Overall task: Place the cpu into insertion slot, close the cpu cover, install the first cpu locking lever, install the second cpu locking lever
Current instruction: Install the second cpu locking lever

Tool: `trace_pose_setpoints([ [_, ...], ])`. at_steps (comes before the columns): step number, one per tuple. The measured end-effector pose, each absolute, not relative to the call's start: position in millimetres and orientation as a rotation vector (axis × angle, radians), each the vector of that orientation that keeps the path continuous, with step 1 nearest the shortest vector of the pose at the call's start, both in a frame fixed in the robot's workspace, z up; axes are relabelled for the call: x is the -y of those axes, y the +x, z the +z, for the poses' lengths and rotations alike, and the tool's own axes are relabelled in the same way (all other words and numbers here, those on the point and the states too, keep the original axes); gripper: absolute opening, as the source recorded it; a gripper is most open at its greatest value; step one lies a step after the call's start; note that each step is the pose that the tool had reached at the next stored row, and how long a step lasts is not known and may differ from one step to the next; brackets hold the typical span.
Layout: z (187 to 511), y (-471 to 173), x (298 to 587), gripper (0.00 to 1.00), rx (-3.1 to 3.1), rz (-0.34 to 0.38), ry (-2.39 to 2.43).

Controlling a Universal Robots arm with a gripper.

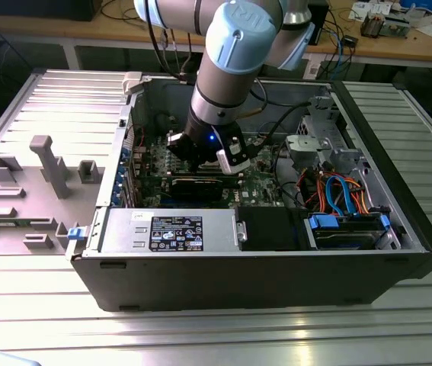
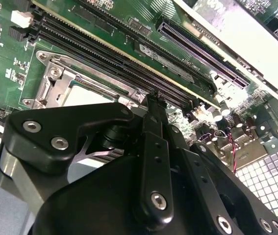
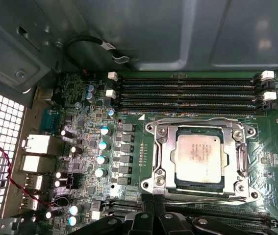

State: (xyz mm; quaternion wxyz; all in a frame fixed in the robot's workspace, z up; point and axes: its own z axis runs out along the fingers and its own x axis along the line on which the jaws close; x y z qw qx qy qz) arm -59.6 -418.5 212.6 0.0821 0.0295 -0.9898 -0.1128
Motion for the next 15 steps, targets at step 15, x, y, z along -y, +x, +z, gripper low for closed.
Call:
trace_pose_setpoints([
  [15, 203.6, -61.5, 418.4, 0.11, 2.956, -0.352, 0.082],
])
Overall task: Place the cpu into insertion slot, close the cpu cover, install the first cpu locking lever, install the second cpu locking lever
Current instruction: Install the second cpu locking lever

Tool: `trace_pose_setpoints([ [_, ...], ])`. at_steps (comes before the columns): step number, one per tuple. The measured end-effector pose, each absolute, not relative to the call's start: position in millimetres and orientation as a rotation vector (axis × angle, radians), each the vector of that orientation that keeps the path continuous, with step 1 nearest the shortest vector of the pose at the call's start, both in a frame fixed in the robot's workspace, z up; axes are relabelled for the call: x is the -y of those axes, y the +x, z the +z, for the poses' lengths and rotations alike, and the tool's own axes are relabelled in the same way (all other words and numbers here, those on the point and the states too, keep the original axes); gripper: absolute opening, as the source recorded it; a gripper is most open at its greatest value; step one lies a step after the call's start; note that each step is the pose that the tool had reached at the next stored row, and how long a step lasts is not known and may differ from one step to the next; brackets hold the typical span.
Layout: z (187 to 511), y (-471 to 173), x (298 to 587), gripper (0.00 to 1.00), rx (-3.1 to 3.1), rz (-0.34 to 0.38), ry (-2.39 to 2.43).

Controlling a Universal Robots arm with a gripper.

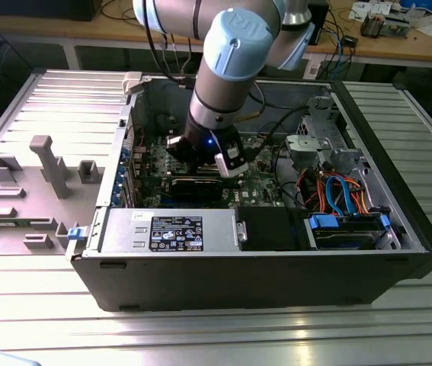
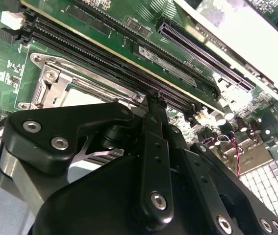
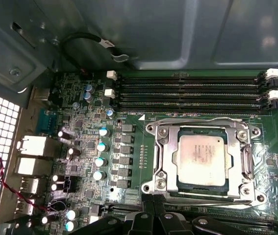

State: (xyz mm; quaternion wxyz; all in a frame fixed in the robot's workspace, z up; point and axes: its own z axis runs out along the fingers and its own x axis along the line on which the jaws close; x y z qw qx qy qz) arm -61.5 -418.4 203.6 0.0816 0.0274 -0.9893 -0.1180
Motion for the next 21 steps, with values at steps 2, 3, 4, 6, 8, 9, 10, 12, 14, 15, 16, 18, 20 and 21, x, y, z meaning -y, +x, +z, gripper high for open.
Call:
trace_pose_setpoints([
  [2, 203.0, -62.0, 418.5, 0.11, 2.957, -0.354, 0.077],
  [3, 202.7, -62.3, 418.4, 0.11, 2.957, -0.356, 0.072],
  [4, 202.5, -62.7, 418.4, 0.11, 2.957, -0.357, 0.069],
  [6, 202.4, -63.9, 418.4, 0.11, 2.957, -0.360, 0.064],
  [8, 201.2, -64.5, 418.4, 0.11, 2.956, -0.368, 0.063],
  [9, 200.6, -64.6, 418.4, 0.11, 2.956, -0.369, 0.063],
  [10, 200.0, -64.8, 418.4, 0.11, 2.956, -0.373, 0.063],
  [12, 199.7, -66.8, 418.3, 0.11, 2.955, -0.378, 0.063],
  [14, 199.5, -69.2, 418.1, 0.11, 2.955, -0.381, 0.062],
  [15, 199.3, -69.3, 418.1, 0.11, 2.955, -0.382, 0.062],
  [16, 199.1, -69.3, 417.9, 0.11, 2.955, -0.384, 0.062],
  [18, 198.8, -69.2, 417.7, 0.11, 2.954, -0.388, 0.062],
  [20, 198.3, -69.3, 417.6, 0.11, 2.954, -0.393, 0.063],
  [21, 198.0, -69.3, 417.6, 0.11, 2.953, -0.396, 0.063],
])
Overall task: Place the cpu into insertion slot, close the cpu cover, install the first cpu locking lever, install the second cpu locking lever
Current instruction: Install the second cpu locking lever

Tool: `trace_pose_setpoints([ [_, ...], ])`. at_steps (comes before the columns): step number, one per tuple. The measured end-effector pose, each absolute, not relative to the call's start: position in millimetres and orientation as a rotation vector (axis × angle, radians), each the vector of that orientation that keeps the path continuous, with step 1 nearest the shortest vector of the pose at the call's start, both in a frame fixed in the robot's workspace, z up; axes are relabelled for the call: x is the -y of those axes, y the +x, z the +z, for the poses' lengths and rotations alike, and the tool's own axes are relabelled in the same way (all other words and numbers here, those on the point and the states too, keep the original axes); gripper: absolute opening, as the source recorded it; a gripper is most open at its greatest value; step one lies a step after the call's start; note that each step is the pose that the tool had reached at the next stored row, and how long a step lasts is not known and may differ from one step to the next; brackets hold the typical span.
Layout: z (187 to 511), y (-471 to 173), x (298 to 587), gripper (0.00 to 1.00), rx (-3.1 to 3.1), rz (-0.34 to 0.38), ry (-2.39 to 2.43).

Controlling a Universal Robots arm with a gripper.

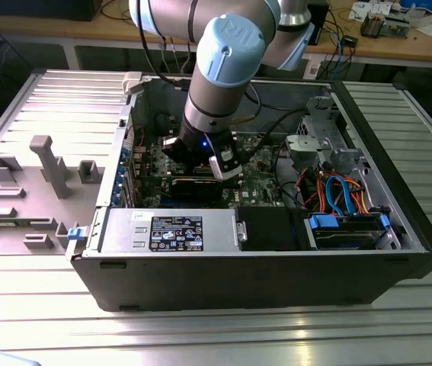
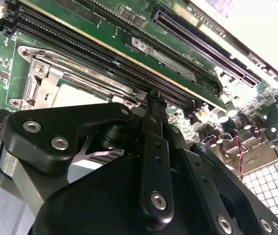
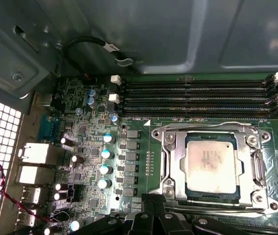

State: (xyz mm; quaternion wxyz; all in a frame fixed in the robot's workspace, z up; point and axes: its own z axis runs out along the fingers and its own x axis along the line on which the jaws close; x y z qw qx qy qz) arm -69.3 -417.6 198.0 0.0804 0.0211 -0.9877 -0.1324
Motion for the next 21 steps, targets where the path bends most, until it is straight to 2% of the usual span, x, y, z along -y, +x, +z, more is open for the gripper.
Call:
trace_pose_setpoints([
  [21, 200.5, -70.2, 415.6, 0.11, 2.952, -0.421, 0.065],
])
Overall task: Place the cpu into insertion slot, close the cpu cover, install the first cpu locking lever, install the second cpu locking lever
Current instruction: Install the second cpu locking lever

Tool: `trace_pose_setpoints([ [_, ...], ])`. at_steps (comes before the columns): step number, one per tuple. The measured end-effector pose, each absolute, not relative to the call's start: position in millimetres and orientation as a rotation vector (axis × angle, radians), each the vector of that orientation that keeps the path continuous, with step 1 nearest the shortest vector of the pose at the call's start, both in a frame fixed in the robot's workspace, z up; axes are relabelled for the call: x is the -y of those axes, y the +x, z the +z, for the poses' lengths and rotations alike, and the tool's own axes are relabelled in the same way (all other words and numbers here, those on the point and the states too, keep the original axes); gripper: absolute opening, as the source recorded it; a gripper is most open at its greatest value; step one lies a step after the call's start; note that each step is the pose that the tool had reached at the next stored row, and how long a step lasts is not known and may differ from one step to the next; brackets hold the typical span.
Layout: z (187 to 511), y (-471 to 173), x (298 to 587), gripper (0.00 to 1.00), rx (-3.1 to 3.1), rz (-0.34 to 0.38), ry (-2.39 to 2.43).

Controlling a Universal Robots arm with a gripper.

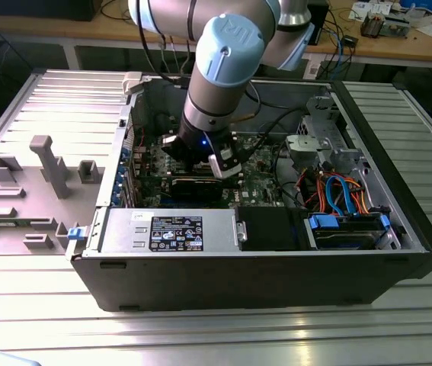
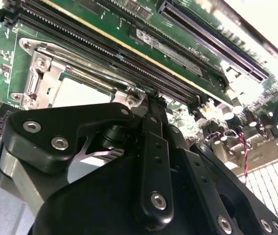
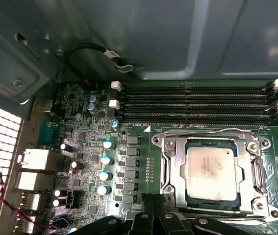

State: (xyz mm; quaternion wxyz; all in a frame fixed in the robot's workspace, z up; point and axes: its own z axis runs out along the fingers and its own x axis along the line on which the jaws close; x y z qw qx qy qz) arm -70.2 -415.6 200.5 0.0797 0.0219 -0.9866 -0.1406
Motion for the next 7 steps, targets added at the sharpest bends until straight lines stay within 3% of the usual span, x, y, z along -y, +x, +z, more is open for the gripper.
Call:
trace_pose_setpoints([
  [7, 201.7, -70.5, 415.6, 0.11, 2.951, -0.421, 0.065],
])
